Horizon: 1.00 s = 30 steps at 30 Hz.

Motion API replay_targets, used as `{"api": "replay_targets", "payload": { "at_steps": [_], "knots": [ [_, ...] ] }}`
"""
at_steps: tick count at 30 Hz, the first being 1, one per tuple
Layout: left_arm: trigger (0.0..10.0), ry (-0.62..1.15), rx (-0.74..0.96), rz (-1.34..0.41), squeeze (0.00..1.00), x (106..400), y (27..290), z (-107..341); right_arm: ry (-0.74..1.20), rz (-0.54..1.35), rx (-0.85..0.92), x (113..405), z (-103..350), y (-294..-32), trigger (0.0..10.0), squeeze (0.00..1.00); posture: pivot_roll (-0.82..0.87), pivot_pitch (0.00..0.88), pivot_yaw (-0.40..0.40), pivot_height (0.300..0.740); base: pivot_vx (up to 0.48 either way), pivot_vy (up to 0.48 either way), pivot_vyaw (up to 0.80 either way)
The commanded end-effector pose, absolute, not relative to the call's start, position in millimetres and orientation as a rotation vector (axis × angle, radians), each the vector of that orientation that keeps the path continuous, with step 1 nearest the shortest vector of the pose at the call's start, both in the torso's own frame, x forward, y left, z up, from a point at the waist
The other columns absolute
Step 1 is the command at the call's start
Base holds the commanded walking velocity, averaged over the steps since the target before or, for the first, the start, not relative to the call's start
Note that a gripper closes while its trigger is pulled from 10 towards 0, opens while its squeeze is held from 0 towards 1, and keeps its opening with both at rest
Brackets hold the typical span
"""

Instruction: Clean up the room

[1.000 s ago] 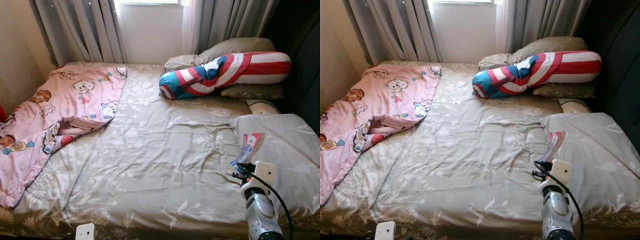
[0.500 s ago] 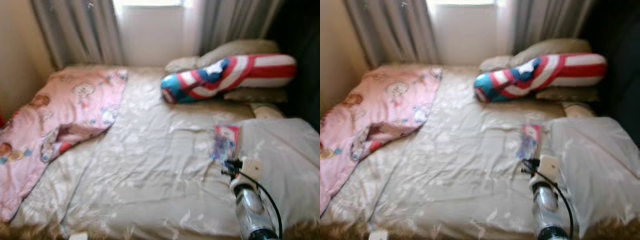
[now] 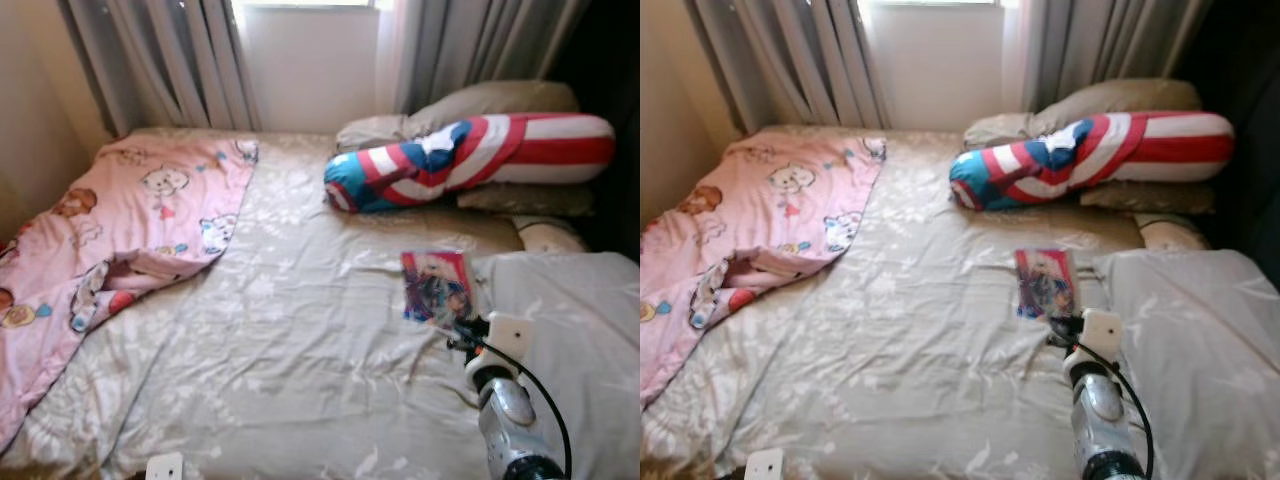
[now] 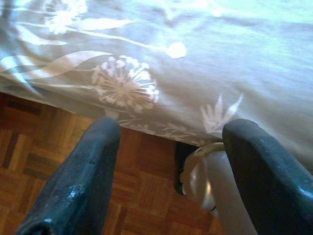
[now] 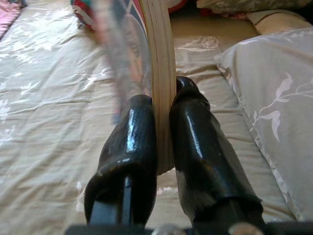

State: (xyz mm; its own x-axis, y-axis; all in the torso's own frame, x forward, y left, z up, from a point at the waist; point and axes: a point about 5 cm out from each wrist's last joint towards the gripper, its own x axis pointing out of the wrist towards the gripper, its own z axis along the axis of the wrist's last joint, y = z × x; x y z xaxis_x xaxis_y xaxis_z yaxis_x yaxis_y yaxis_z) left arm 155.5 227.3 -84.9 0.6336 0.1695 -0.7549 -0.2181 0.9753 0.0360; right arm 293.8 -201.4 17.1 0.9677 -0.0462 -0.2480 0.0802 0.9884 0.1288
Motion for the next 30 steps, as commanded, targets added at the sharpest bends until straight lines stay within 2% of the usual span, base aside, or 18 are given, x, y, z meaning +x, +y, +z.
{"api": "replay_targets", "payload": {
  "at_steps": [1, 3, 10, 13, 19, 24, 30],
  "knots": [
    [10.0, 0.871, -0.07, 0.245, 0.0, 149, 232, -87, 0.163, -0.016, 0.151, 305, 34, -196, 10.0, 0.0, -0.06, 0.0, -0.018, 0.74, 0.0, 0.0, 0.0],
    [10.0, 0.864, -0.071, 0.255, 0.0, 149, 234, -86, 0.143, 0.08, 0.185, 306, 36, -183, 10.0, 0.0, -0.07, 0.0, -0.006, 0.74, 0.0, 0.0, 0.0],
    [10.0, 0.756, -0.104, 0.299, 0.0, 166, 242, -75, 0.15, 0.125, 0.192, 302, 32, -171, 10.0, 0.0, -0.06, 0.0, 0.004, 0.74, 0.0, 0.0, 0.0],
    [10.0, 0.641, -0.11, 0.288, 0.0, 187, 244, -61, 0.149, 0.15, 0.161, 301, 32, -163, 10.0, 0.0, -0.05, 0.0, 0.003, 0.74, 0.0, 0.0, 0.0],
    [10.0, 0.489, -0.108, 0.253, 0.0, 208, 244, -44, 0.127, 0.147, 0.119, 303, 36, -161, 10.0, 0.0, -0.05, 0.0, 0.002, 0.74, 0.0, 0.0, 0.0],
    [10.0, 0.201, -0.044, 0.184, 0.0, 231, 240, -7, 0.121, 0.154, 0.109, 299, 36, -163, 10.0, 0.0, -0.05, 0.0, -0.003, 0.74, 0.0, 0.0, 0.0],
    [10.0, 0.077, -0.022, 0.142, 0.0, 235, 229, 12, 0.126, 0.163, 0.104, 298, 35, -162, 10.0, 0.0, -0.05, 0.0, -0.005, 0.74, 0.0, 0.0, 0.0]
  ]
}}
